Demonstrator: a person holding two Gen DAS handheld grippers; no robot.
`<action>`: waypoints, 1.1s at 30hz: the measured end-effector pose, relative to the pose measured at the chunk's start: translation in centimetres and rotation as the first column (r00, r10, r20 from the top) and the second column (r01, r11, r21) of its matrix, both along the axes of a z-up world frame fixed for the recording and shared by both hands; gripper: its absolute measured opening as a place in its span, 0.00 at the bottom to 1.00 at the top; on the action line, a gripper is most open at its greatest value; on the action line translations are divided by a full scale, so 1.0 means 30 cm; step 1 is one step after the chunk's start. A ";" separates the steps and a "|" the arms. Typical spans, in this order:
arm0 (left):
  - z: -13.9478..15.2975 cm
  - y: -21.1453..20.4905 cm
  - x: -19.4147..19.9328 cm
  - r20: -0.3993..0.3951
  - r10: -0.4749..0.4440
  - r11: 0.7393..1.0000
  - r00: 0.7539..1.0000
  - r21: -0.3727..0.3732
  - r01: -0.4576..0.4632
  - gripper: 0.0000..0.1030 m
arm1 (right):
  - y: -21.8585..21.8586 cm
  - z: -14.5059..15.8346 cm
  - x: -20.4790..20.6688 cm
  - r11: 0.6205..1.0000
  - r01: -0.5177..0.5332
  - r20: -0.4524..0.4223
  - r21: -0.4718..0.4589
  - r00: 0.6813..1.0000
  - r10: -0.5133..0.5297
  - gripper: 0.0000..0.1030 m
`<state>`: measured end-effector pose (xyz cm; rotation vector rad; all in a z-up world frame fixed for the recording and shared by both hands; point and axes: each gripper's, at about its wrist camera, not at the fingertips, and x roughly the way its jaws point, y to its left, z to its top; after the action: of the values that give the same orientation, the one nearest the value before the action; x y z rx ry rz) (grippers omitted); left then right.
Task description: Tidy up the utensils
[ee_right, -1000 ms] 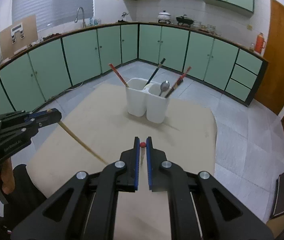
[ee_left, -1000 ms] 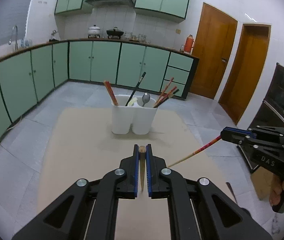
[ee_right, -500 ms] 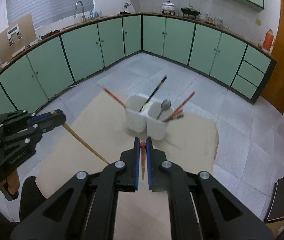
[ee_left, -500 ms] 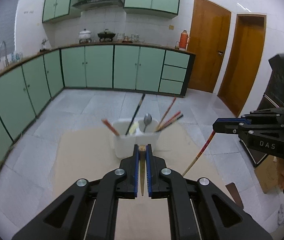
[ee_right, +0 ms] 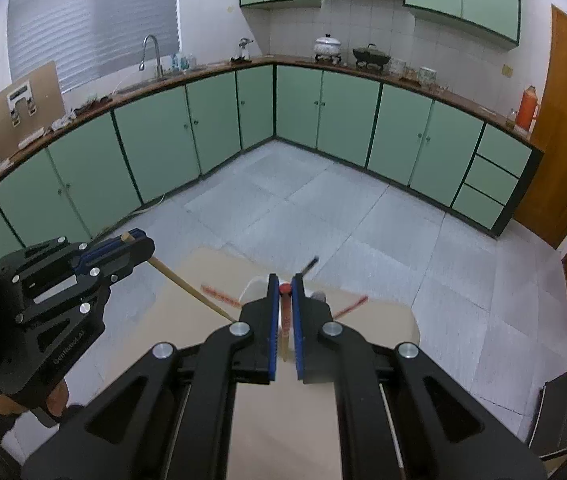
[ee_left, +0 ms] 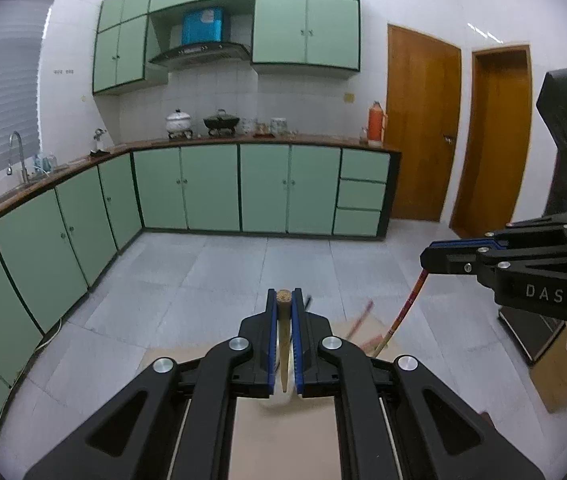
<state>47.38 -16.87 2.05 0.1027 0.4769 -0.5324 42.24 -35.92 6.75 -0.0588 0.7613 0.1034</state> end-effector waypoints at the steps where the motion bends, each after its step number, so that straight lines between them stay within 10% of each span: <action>1: 0.009 -0.002 0.024 0.008 0.006 1.000 1.000 -0.006 -0.006 0.06 | -0.006 0.003 0.016 1.000 0.004 0.004 0.001 1.000 -0.004 0.05; 23: -0.362 -0.035 0.373 -0.177 0.079 0.997 0.981 0.030 -0.074 0.09 | -0.147 -0.365 0.325 0.994 0.106 -0.118 0.025 0.988 -0.102 0.13; 33: -0.260 0.057 0.289 -0.153 0.110 0.994 0.982 0.025 -0.107 0.48 | -0.193 -0.266 0.189 0.989 0.123 -0.022 0.076 0.992 -0.122 0.40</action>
<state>56.04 -15.16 -5.75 0.0516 0.6345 -0.4308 47.90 -41.71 -1.22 0.0630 0.7760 0.0163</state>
